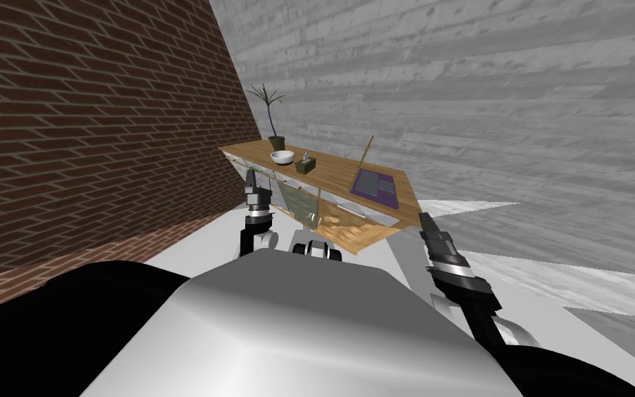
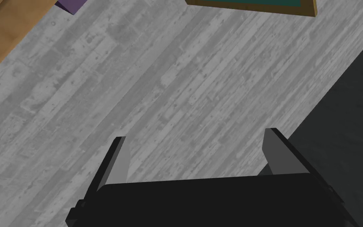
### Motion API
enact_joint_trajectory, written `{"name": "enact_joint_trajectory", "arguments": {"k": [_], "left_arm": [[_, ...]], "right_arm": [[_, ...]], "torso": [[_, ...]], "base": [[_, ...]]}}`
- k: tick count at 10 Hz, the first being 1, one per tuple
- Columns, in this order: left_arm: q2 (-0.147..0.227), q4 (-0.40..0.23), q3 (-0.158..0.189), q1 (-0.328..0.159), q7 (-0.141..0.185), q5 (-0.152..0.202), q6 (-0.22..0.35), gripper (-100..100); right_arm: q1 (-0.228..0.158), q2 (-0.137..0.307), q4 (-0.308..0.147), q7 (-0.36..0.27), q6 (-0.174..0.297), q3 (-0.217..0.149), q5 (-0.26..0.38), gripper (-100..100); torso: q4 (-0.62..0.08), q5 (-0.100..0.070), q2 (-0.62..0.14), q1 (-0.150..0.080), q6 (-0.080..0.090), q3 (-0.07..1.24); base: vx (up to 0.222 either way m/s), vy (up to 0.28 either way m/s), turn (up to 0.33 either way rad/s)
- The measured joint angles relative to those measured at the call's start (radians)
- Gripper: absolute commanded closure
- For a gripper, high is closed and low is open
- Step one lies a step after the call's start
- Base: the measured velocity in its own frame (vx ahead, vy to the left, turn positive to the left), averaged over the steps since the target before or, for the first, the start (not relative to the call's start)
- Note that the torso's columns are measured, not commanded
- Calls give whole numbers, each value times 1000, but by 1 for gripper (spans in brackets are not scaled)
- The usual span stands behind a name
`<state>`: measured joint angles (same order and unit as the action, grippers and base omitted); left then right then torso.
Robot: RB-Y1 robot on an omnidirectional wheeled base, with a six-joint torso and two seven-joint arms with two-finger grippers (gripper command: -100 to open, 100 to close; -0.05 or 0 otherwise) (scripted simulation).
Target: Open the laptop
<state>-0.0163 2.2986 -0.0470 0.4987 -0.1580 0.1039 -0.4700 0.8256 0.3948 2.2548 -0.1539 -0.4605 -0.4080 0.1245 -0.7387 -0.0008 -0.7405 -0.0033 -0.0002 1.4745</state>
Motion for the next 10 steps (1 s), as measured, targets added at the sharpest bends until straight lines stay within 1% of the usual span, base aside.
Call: {"name": "enact_joint_trajectory", "arguments": {"k": [1, 2, 3, 4, 5, 6, 7, 8, 9, 10], "left_arm": [[0, 0, 0, 0, 0, 0, 0, 0], [0, 0, 0, 0, 0, 0, 0, 0], [0, 0, 0, 0, 0, 0, 0, 0], [0, 0, 0, 0, 0, 0, 0, 0], [0, 0, 0, 0, 0, 0, 0, 0], [0, 0, 0, 0, 0, 0, 0, 0], [0, 0, 0, 0, 0, 0, 0, 0], [0, 0, 0, 0, 0, 0, 0, 0], [0, 0, 0, 0, 0, 0, 0, 0], [0, 0, 0, 0, 0, 0, 0, 0]], "right_arm": [[30, 23, -5, -2, 0, -28, 10, -100], [56, 57, -7, -1, 13, -59, 23, -100], [80, 71, -5, -2, 20, -81, 30, -100], [115, 93, -7, -5, 20, -109, 42, -100], [143, 120, -25, -9, 23, -135, 58, -100], [163, 142, -25, -8, 29, -161, 63, -100], [190, 173, -24, -5, 44, -193, 72, -100], [221, 210, -33, -2, 57, -229, 84, -100], [242, 229, -36, -2, 62, -254, 91, -100], [271, 257, -40, -5, 69, -284, 103, -100]], "torso": [[0, 0, 0, 0, 0, 0], [1, 1, 2, 3, 0, 1], [1, 1, 3, 4, 0, 2], [1, 1, 4, 4, 0, 2], [1, 1, 4, 5, 0, 2], [1, 1, 2, 3, 0, 1], [0, 1, 2, 3, 0, 1], [1, 1, 4, 4, 0, 2], [1, 1, 3, 2, 0, 2], [0, 0, 2, 2, 0, 1]], "base": [[48, 132, -68], [54, 117, -25], [59, 114, -28], [68, 149, -52], [48, 127, -28], [45, 125, -40], [88, 154, -59], [62, 120, -20], [43, 106, -31], [87, 165, -51]]}}
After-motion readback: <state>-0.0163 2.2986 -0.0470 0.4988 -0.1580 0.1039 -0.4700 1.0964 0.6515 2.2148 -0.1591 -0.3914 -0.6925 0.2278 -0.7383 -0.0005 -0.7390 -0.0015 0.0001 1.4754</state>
